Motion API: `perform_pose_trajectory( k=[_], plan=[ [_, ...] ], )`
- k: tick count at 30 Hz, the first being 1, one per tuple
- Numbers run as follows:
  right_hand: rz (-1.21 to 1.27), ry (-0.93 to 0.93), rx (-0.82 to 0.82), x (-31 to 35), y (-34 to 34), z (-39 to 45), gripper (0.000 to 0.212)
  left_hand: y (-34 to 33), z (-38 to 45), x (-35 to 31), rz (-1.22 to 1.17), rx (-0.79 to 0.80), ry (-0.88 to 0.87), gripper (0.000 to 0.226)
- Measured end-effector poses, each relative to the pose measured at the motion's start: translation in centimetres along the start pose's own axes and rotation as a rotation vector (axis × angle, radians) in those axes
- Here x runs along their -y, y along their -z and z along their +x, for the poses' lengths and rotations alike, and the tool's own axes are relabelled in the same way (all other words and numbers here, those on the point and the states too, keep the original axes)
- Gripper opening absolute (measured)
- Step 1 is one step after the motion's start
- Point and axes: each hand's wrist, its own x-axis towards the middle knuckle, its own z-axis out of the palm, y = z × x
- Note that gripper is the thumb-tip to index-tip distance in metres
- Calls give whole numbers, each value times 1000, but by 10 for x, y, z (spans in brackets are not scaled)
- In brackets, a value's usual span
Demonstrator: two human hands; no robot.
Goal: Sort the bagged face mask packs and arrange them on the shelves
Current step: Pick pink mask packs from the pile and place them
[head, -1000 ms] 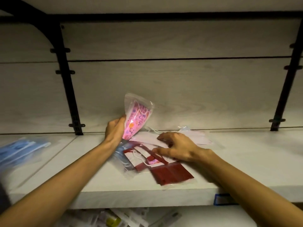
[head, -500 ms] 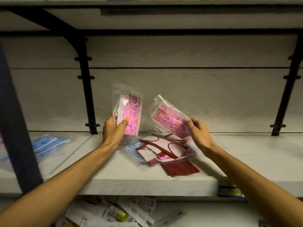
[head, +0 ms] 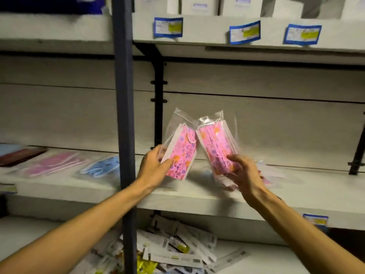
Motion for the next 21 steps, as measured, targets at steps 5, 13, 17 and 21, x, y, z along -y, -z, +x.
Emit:
perform_pose_trajectory(
  k=[5, 13, 17, 21],
  plan=[
    [155, 78, -74, -15, -81, -42, 12, 55, -45, -1, -7, 110, 18, 50],
    [139, 56, 55, -66, -198, -125, 6, 164, -96, 29, 5, -167, -57, 25],
    [146, -66, 181, -88, -271, -139, 6, 233, -94, 56, 14, -336, -13, 21],
    [138, -49, 208, -102, -344, -123, 13, 293, -79, 87, 31, -449, 183, 28]
  ],
)
